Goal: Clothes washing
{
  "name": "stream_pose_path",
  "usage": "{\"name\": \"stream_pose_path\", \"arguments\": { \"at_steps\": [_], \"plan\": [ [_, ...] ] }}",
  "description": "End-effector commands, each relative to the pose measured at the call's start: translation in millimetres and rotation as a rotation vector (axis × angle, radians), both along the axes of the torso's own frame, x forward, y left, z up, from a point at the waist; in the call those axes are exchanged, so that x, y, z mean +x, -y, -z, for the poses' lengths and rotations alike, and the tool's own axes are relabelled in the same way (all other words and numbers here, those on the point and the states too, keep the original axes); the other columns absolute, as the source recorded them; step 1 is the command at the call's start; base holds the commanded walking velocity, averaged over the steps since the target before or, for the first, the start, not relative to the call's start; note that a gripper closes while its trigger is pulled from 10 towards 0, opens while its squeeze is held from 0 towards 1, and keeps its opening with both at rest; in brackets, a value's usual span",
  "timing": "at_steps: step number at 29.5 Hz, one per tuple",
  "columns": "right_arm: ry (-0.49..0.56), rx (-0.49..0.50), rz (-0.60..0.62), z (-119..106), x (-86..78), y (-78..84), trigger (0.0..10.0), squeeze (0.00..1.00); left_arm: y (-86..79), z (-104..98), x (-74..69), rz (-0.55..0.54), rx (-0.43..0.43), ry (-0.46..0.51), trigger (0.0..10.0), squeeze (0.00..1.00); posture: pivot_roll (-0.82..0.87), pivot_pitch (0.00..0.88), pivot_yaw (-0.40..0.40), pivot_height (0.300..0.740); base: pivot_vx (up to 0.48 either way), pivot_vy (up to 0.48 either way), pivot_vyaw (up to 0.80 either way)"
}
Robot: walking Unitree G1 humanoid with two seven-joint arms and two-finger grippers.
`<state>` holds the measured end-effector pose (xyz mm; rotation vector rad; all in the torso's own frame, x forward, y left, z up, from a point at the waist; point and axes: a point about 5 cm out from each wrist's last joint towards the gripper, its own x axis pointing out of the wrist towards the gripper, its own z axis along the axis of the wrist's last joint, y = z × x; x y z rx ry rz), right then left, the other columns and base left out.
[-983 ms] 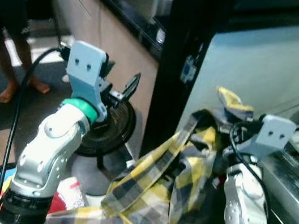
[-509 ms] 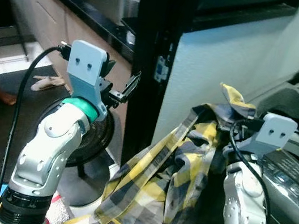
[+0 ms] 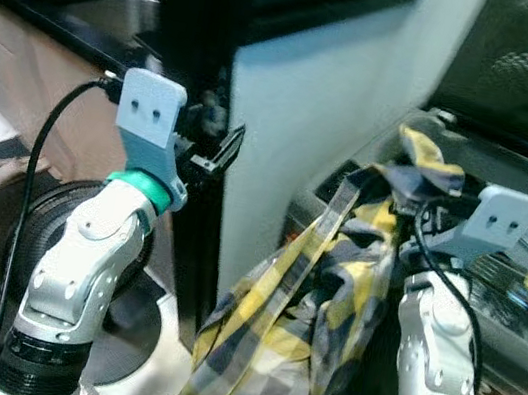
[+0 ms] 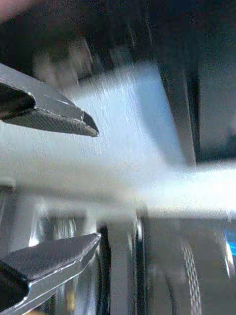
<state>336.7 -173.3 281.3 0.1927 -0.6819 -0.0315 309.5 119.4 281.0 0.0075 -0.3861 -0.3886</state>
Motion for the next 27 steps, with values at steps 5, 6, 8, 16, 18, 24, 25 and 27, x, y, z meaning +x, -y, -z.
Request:
{"name": "stream_pose_path", "arguments": {
  "at_steps": [5, 6, 8, 16, 18, 24, 25, 27],
  "plan": [
    [0.426, 0.018, -0.031, -102, -30.4, -4.7, 10.0, 0.0, 1.2, 2, 0.9, 0.004, 0.008, -0.007, 10.0, 0.0, 0.05, 0.0, 0.075, 0.74, 0.0, 0.0, -0.78],
    [0.502, 0.008, -0.029, -120, -38.7, -2.9, 10.0, 0.0, 1.6, 3, 0.3, 0.003, 0.006, -0.008, 10.0, 0.0, 0.05, 0.0, 0.069, 0.74, 0.0, 0.0, -0.78],
    [0.552, -0.017, -0.019, -131, -45.0, -1.2, 10.0, 0.0, 1.8, 3, -0.1, 0.001, 0.004, -0.008, 10.0, 0.0, 0.05, 0.0, 0.064, 0.74, 0.0, 0.0, -0.78],
    [0.411, -0.154, -0.056, -96, -31.8, -11.9, 10.0, 0.0, 3.3, 5, -0.2, -0.002, -0.006, -0.009, 10.0, 0.0, 0.04, 0.0, 0.049, 0.74, 0.0, 0.0, -0.78],
    [0.382, -0.166, -0.067, -89, -29.7, -13.9, 10.0, 0.0, 3.6, 5, 0.0, -0.002, -0.007, -0.009, 10.0, 0.0, 0.03, 0.0, 0.047, 0.74, 0.0, 0.0, -0.78],
    [0.245, -0.254, -0.097, -50, -23.0, -21.5, 10.0, 0.0, 5.1, 7, 0.5, 0.001, -0.01, -0.011, 10.0, 0.0, 0.02, 0.0, 0.048, 0.74, 0.0, 0.0, -0.79],
    [0.217, -0.263, -0.107, -43, -22.0, -22.6, 10.0, 0.0, 5.3, 7, 0.6, 0.002, -0.011, -0.011, 10.0, 0.0, 0.01, 0.0, 0.049, 0.74, 0.0, 0.0, 0.0],
    [0.195, -0.272, -0.119, -38, -20.3, -24.4, 10.0, 0.0, 5.8, 7, 1.3, 0.002, -0.015, -0.013, 10.0, 0.0, 0.01, 0.0, 0.051, 0.74, 0.0, 0.0, 0.0]
  ]
}}
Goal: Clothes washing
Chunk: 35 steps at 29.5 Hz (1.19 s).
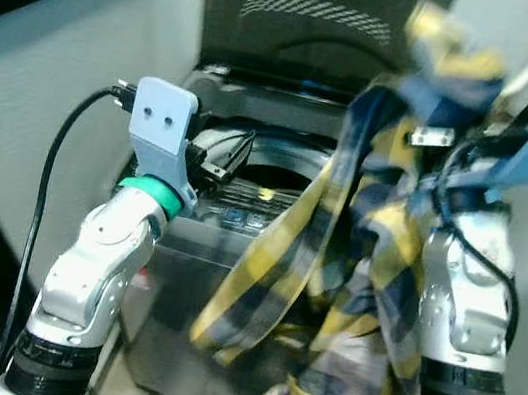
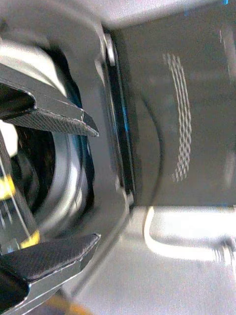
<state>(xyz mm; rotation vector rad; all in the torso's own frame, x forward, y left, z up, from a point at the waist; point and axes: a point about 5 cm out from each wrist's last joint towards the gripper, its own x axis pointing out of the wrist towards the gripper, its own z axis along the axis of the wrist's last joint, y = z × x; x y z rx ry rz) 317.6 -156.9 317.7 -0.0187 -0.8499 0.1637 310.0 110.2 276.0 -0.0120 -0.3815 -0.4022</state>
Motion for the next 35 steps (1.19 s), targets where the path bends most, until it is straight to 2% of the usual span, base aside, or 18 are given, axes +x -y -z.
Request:
{"name": "stream_pose_path", "arguments": {
  "at_steps": [1, 10, 20, 22, 35],
  "plan": [
    [0.001, -0.014, -0.03, -0.1, -0.1, -8.7, 10.0, 0.0, -3.4, 1.8, 1.1, -0.018, 0.001, 0.0, 10.0, 0.0, 0.01, 0.0, 0.05, 0.74, 0.0, 0.0, 0.0],
    [-0.04, -0.016, -0.037, 7.1, 4.5, -14.7, 10.0, 0.0, -3.8, 0.9, 2.3, -0.047, 0.017, 0.024, 10.0, 0.0, 0.02, 0.0, 0.041, 0.74, 0.304, 0.094, 0.0],
    [-0.043, 0.009, -0.018, 7.1, 6.1, -11.9, 10.0, 0.0, -5.0, 1.6, 1.9, -0.054, 0.02, 0.024, 10.0, 0.0, 0.02, 0.0, 0.04, 0.74, 0.423, 0.0, -0.79],
    [-0.041, 0.014, -0.002, 6.2, 6.5, -8.5, 10.0, 0.0, -4.3, 2.4, 1.9, -0.047, 0.021, 0.019, 10.0, 0.0, 0.02, 0.0, 0.042, 0.74, 0.277, 0.0, 0.0],
    [-0.036, 0.019, -0.001, 6.5, 5.7, -6.9, 10.0, 0.0, -0.2, 3.0, 1.3, -0.022, 0.031, 0.018, 10.0, 0.0, 0.02, 0.0, 0.048, 0.74, 0.0, 0.0, 0.0]
  ]
}}
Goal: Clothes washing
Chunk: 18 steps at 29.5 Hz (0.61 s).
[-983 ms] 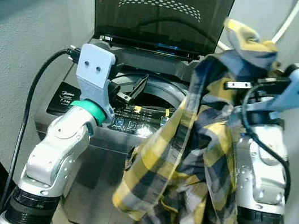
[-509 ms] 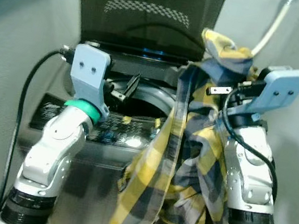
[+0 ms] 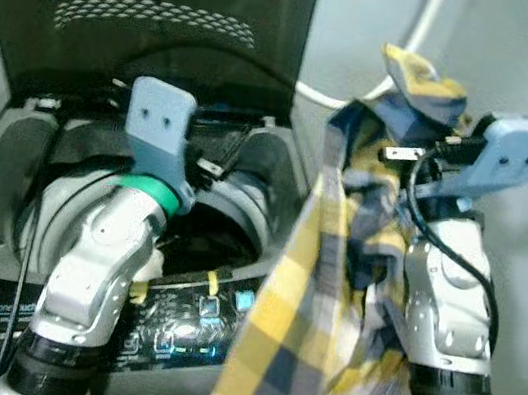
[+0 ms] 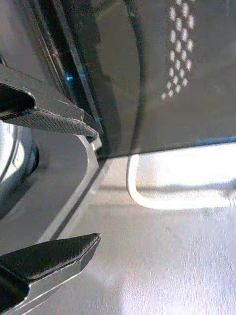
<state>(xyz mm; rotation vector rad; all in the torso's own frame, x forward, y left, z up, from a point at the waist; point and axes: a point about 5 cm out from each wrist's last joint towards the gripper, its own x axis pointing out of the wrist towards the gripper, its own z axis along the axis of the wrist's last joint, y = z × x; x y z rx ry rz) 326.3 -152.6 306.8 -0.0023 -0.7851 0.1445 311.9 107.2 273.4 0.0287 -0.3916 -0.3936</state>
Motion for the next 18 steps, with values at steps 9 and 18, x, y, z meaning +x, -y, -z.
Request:
{"name": "stream_pose_path", "arguments": {
  "at_steps": [9, 18],
  "plan": [
    [0.043, 0.005, -0.022, -6.4, -3.1, -4.2, 10.0, 0.0, -3.2, -0.6, 0.0, -0.009, -0.001, 0.008, 10.0, 0.0, 0.02, 0.0, 0.049, 0.74, 0.0, 0.0, 0.0],
    [0.05, -0.002, -0.045, -6.7, -3.7, -7.6, 10.0, 0.0, -4.2, -1.8, 1.3, -0.019, 0.001, 0.013, 10.0, 0.0, 0.02, 0.0, 0.05, 0.74, 0.0, 0.0, 0.0]
  ]
}}
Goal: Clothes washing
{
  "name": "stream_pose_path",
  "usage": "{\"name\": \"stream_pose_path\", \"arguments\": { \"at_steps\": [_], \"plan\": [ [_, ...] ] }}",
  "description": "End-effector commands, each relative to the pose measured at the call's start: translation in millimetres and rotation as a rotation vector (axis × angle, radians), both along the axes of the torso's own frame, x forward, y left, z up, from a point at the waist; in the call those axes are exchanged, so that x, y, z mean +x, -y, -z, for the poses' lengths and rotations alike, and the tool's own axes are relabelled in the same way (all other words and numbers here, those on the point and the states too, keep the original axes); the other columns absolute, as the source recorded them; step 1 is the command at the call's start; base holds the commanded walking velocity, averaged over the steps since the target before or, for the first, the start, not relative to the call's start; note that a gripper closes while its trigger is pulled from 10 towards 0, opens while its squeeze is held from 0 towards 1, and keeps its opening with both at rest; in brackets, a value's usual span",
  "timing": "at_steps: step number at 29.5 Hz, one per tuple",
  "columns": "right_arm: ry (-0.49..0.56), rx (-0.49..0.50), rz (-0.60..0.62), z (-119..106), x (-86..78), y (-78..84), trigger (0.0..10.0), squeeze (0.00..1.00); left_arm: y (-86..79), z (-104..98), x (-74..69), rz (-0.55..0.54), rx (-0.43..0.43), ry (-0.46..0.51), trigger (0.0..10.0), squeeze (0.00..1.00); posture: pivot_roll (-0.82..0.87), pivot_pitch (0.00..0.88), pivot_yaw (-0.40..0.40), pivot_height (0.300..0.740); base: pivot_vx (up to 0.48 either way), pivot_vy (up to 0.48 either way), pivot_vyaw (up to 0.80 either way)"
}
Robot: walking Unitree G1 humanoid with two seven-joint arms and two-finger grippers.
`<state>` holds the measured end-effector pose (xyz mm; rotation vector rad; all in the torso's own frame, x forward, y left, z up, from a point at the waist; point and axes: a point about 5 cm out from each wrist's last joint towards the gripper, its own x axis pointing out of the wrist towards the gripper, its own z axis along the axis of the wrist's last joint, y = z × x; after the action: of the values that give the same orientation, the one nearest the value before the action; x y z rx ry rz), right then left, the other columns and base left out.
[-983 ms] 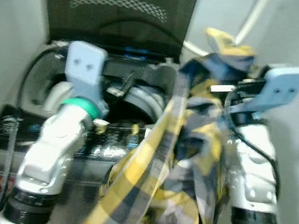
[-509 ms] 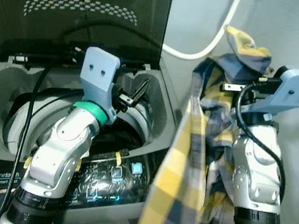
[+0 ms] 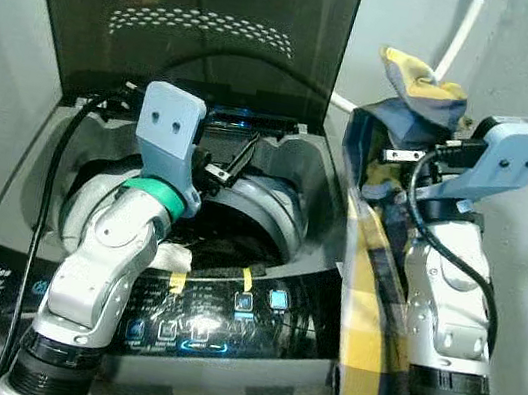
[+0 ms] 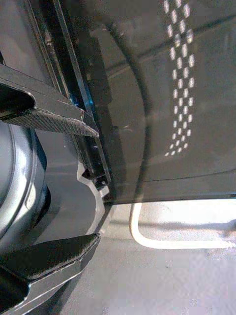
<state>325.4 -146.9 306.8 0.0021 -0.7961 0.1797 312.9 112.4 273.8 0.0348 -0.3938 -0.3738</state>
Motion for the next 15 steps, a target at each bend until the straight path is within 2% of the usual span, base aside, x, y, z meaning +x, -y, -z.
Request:
{"name": "stream_pose_path", "arguments": {
  "at_steps": [1, 3, 4, 5, 6, 8, 9, 10, 13, 15],
  "plan": [
    [0.04, 0.001, -0.049, -7, -4.2, -5.3, 10.0, 0.0, 0.5, -3, -0.7, 0.005, 0.001, 0.026, 10.0, 0.0, 0.02, 0.0, 0.05, 0.74, 0.0, 0.0, 0.0],
    [0.04, 0.001, -0.049, -7, -4.2, -5.3, 10.0, 0.0, 0.5, -3, -0.7, 0.005, 0.001, 0.026, 10.0, 0.0, 0.02, 0.0, 0.05, 0.74, 0.0, 0.0, 0.0],
    [0.05, -0.002, -0.109, -11, -7.6, -11.0, 10.0, 0.0, 0.3, -4, -2.6, 0.028, 0.03, 0.044, 10.0, 0.0, 0.02, 0.0, 0.051, 0.74, 0.0, 0.0, 0.0],
    [0.072, 0.005, -0.192, -19, -12.2, -17.6, 10.0, 0.0, 0.1, -5, -7.2, 0.095, 0.061, 0.055, 10.0, 0.0, 0.02, 0.0, 0.052, 0.74, 0.0, 0.0, 0.0],
    [0.072, 0.005, -0.192, -19, -12.2, -17.6, 10.0, 0.0, 0.1, -5, -7.2, 0.095, 0.061, 0.055, 10.0, 0.0, 0.02, 0.0, 0.052, 0.74, 0.0, 0.0, 0.0],
    [0.143, 0.009, -0.305, -43, -21.1, -26.6, 10.0, 0.0, -1.9, -5, -18.3, 0.246, 0.102, 0.04, 10.0, 0.0, 0.03, 0.0, 0.051, 0.74, 0.0, 0.0, 0.0],
    [0.143, 0.009, -0.305, -43, -21.1, -26.6, 10.0, 0.0, -1.9, -5, -18.3, 0.246, 0.102, 0.04, 10.0, 0.0, 0.03, 0.0, 0.051, 0.74, 0.0, 0.0, 0.0],
    [0.175, 0.007, -0.33, -52, -24.0, -28.7, 10.0, 0.0, -2.2, -3, -23.5, 0.299, 0.115, 0.027, 10.0, 0.0, 0.03, 0.0, 0.047, 0.74, 0.0, 0.0, 0.0],
    [0.193, 0.003, -0.346, -58, -25.1, -30.7, 10.0, 0.0, -2.4, -1, -26.7, 0.291, 0.116, 0.015, 10.0, 0.0, 0.04, 0.0, 0.04, 0.74, 0.0, 0.0, 0.0],
    [0.164, 0.01, -0.347, -50, -21.7, -32.9, 10.0, 0.0, -5.3, -1, -19.9, 0.184, 0.068, 0.013, 10.0, 0.0, 0.05, 0.0, 0.036, 0.74, 0.0, 0.0, 0.0]
  ]
}}
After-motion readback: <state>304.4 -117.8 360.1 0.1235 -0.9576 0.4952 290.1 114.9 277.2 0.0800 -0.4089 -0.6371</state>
